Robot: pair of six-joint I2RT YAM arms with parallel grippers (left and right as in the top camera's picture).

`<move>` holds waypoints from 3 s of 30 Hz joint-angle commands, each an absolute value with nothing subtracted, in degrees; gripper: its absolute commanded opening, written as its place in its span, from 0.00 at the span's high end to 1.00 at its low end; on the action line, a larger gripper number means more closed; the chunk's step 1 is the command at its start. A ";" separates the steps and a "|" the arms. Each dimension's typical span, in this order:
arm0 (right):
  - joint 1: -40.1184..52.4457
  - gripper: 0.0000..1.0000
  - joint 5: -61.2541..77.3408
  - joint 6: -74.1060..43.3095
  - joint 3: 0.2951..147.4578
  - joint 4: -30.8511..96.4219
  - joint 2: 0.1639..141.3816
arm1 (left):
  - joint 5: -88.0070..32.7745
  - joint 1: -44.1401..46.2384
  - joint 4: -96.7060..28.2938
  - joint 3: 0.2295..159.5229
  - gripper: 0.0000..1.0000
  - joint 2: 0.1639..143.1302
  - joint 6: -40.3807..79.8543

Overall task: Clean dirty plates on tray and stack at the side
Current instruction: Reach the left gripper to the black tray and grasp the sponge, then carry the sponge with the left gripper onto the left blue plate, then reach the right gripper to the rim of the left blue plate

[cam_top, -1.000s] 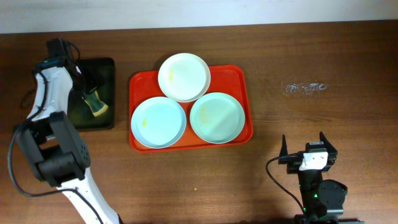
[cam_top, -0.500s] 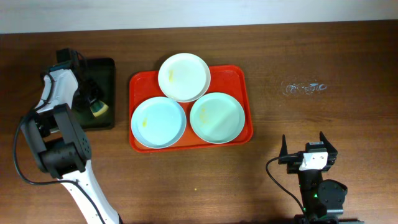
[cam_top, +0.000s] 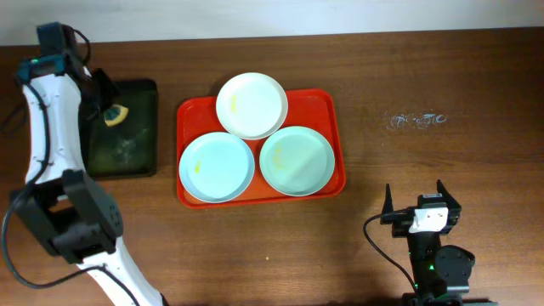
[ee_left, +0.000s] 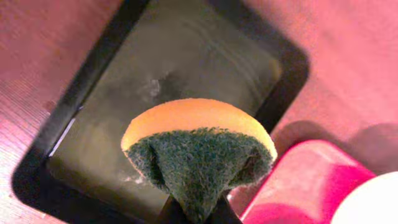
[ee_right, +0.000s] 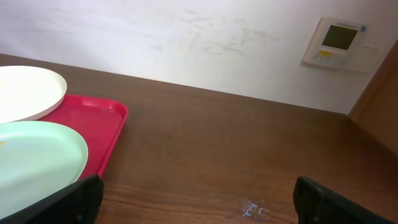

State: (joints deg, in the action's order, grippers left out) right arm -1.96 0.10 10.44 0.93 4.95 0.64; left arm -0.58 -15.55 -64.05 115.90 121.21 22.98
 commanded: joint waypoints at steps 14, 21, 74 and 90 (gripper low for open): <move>-2.33 0.02 0.23 9.78 0.80 5.45 0.32 | -14.17 -8.82 -72.16 116.31 1.00 104.16 18.72; -2.33 0.02 0.23 9.78 0.80 5.45 0.32 | -7.01 10.83 -66.54 94.17 1.00 105.25 13.21; -2.28 0.02 40.62 -0.23 78.24 42.41 50.13 | 1.28 -0.05 -75.35 91.11 0.01 88.16 16.67; 31.51 0.10 22.55 -10.17 102.13 57.69 110.17 | 1.28 -0.05 -75.75 91.09 0.01 88.16 16.67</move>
State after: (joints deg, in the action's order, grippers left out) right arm 29.26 24.80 -9.61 100.66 59.46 107.81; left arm 1.54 0.23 -75.70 91.02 88.31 16.73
